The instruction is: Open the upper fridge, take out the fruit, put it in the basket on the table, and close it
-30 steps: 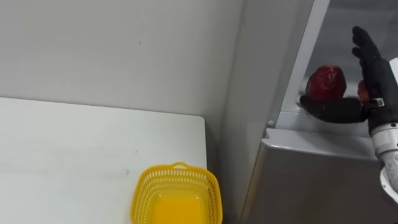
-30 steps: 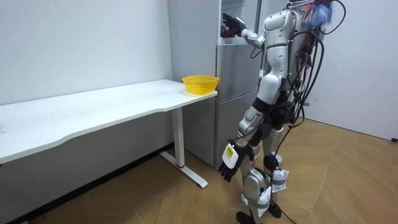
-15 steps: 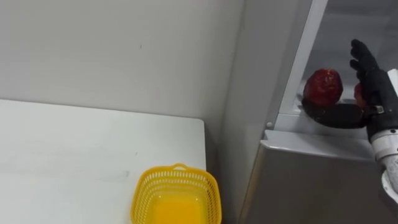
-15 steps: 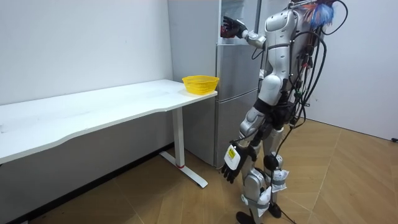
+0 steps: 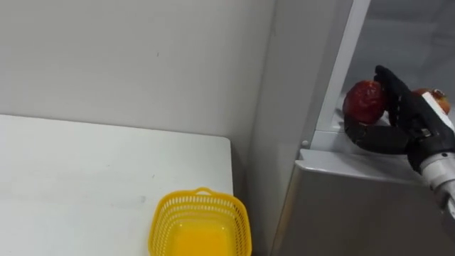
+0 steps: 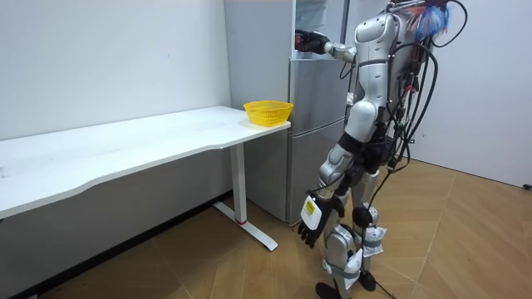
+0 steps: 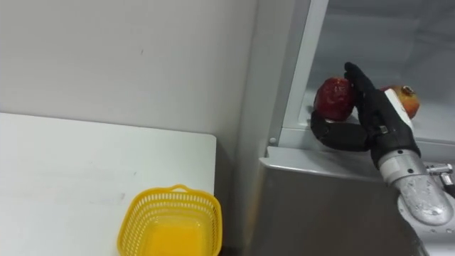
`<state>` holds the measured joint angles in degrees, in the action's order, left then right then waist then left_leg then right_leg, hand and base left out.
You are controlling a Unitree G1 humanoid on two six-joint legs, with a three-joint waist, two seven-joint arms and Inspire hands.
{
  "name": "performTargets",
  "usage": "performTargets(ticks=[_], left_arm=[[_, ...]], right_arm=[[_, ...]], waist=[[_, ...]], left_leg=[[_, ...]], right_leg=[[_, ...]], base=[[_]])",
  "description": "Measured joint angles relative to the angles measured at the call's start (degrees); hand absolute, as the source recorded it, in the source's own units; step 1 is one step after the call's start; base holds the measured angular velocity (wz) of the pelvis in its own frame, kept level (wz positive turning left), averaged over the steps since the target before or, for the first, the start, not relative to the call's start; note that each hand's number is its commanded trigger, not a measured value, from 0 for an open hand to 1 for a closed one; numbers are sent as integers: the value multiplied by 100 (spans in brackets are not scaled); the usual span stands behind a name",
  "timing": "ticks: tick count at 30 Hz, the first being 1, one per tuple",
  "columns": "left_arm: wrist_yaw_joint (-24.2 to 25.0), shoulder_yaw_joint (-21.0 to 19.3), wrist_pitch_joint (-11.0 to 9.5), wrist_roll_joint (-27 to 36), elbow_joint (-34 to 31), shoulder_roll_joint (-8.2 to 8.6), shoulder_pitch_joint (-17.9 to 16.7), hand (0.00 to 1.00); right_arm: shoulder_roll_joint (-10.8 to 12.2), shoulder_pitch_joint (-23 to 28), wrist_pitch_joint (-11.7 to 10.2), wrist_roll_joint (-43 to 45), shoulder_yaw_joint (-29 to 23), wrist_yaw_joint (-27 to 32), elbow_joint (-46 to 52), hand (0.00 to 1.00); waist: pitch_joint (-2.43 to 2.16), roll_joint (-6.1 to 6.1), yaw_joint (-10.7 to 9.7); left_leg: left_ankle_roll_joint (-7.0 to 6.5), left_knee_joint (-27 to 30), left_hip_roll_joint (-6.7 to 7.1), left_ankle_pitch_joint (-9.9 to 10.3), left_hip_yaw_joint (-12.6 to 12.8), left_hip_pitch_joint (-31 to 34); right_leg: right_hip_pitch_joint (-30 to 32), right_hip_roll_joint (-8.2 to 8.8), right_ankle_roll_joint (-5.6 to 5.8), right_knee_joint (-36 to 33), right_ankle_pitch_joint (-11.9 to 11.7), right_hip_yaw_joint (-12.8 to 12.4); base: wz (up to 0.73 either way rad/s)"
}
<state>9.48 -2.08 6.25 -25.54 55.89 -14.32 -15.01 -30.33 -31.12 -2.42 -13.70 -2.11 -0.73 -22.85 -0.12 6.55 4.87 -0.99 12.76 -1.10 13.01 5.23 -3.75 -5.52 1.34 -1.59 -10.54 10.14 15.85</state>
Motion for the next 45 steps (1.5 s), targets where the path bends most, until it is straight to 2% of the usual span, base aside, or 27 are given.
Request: performTargets(ticks=[4,5,6,17,24,31,45], left_arm=[[-4,1,9,7,0,-13,40,0],[-5,1,9,6,-3,-21,57,0],[-6,1,9,6,-5,-24,63,0],[-11,8,6,7,-4,-44,119,0],[-42,13,7,7,-4,-62,150,0],[-65,48,7,2,-4,-62,163,0],[-311,120,22,17,34,-60,164,0]], right_arm=[[-40,-102,2,3,90,-103,-108,0],[-58,-112,5,6,92,-136,-108,43],[-66,-117,5,7,94,-144,-108,98],[-216,-339,1,35,95,-139,-118,100],[-216,-377,-3,92,89,-113,-116,100],[-215,-377,-3,106,92,-110,-94,100],[-194,-374,1,71,144,68,-6,100]], waist=[[-1,2,-19],[-1,2,-12],[-1,2,-11],[-1,8,-9],[18,43,-8],[18,45,-7],[37,-4,-15]], left_leg=[[0,-1,0,0,-3,0],[0,-1,1,0,-3,0],[0,-2,1,-1,-3,0],[-1,-3,-2,-2,-1,6],[-1,-50,-7,-1,5,15],[0,-54,-11,-1,8,15],[0,-29,-16,-2,18,2]], right_leg=[[2,-1,-1,4,1,1],[4,-1,-2,4,2,0],[5,-1,-2,5,2,0],[55,-5,-2,-8,2,4],[55,-12,-2,-8,2,2],[55,-16,-2,-11,2,0],[40,-15,-4,-25,-2,-10]], base=[[0],[0],[0],[0],[0],[0],[0]])
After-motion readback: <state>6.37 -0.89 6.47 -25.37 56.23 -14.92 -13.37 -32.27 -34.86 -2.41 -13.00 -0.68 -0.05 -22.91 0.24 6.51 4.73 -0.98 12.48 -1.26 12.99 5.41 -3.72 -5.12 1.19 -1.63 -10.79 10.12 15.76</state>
